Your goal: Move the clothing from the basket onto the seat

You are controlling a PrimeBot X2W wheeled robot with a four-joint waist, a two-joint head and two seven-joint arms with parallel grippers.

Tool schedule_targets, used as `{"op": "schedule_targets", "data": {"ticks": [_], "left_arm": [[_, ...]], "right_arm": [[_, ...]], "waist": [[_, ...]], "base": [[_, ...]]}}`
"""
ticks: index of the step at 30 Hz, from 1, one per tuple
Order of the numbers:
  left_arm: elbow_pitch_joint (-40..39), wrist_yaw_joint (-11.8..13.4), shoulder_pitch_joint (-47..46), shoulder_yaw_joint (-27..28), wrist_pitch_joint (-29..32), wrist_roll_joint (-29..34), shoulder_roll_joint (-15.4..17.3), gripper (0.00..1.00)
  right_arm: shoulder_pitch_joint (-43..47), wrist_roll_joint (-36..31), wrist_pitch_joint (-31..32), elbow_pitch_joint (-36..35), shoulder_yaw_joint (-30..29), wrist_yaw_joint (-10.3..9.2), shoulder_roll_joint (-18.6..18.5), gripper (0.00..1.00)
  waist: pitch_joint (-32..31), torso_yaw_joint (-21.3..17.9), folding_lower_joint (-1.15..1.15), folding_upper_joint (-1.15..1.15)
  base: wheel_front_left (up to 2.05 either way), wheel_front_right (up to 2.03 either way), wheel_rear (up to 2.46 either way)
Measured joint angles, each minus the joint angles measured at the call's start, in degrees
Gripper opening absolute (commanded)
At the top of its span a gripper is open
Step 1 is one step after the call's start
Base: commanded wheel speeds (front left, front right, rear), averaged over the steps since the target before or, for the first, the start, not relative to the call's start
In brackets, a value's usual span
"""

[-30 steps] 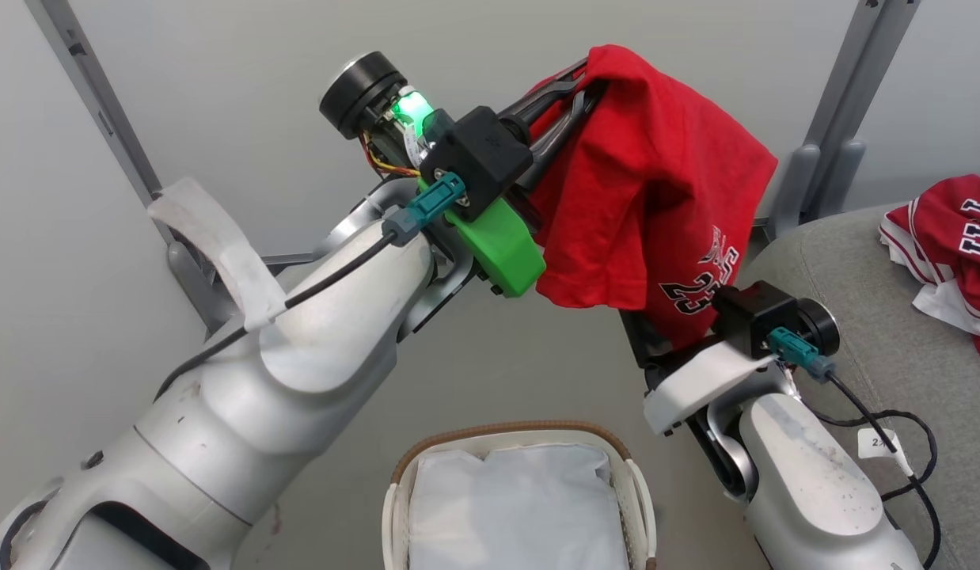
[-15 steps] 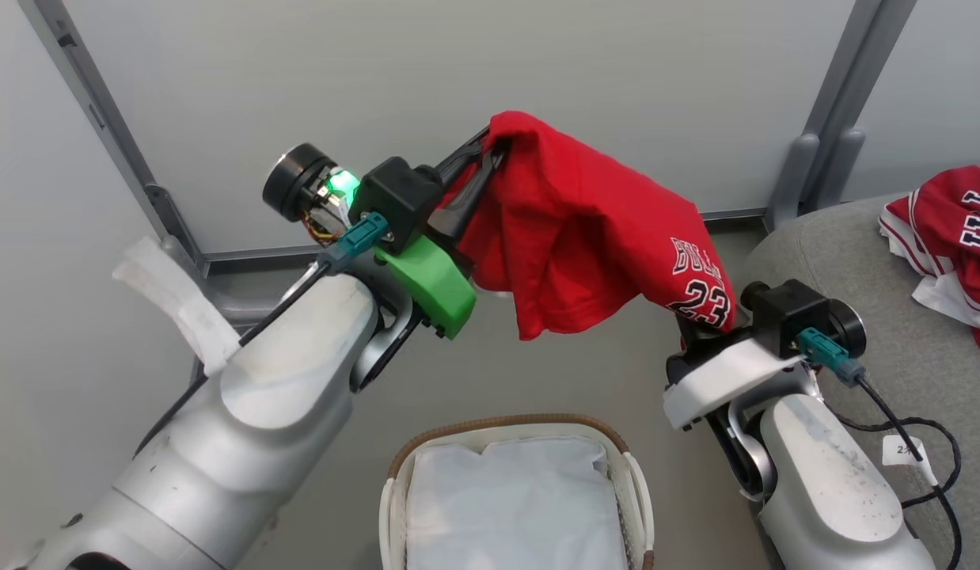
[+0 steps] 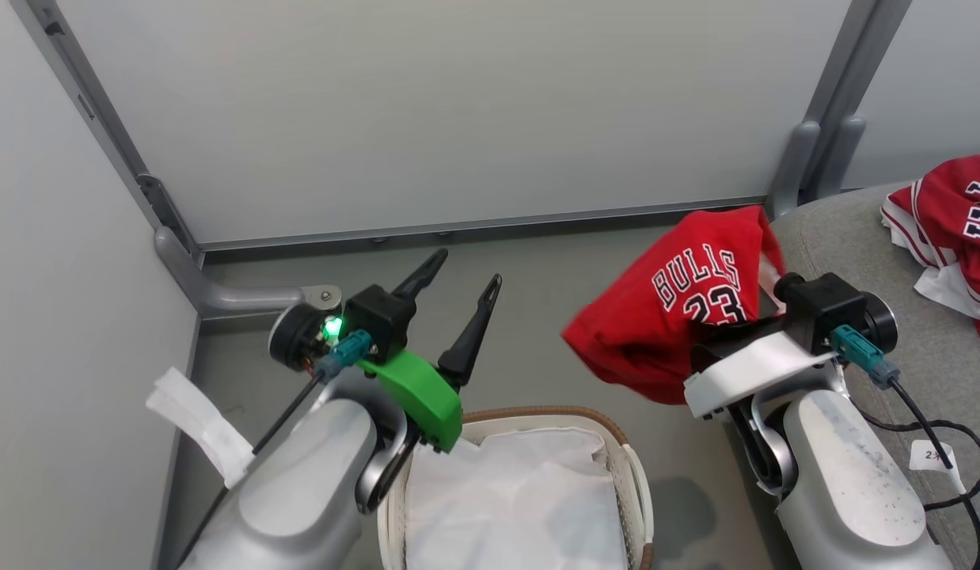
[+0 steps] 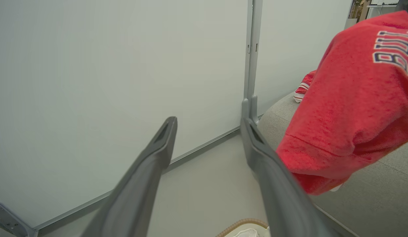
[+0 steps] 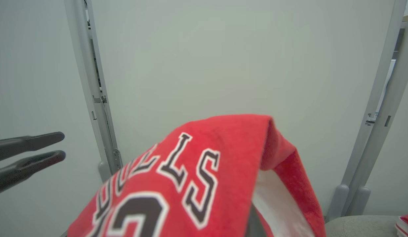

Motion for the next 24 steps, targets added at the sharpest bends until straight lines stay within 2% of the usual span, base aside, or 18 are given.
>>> {"op": "schedule_targets", "data": {"ticks": [11, 24], "left_arm": [[-1.3, -1.27, 12.83, 4.88, -0.09, 3.7, -3.97, 1.0], [-4.42, -1.77, 16.14, 6.64, -0.1, 7.3, -5.99, 1.0]], "right_arm": [[2.43, -1.97, 0.0, -0.89, -3.26, 0.0, 0.0, 0.0], [2.81, -4.48, 0.0, -1.03, -7.67, 0.0, 0.01, 0.0]], "waist": [[0.71, -0.07, 0.0, 0.0], [1.51, -2.91, 0.0, 0.0]], "base": [[0.0, 0.0, 0.0], [0.0, 0.0, 0.0]]}}
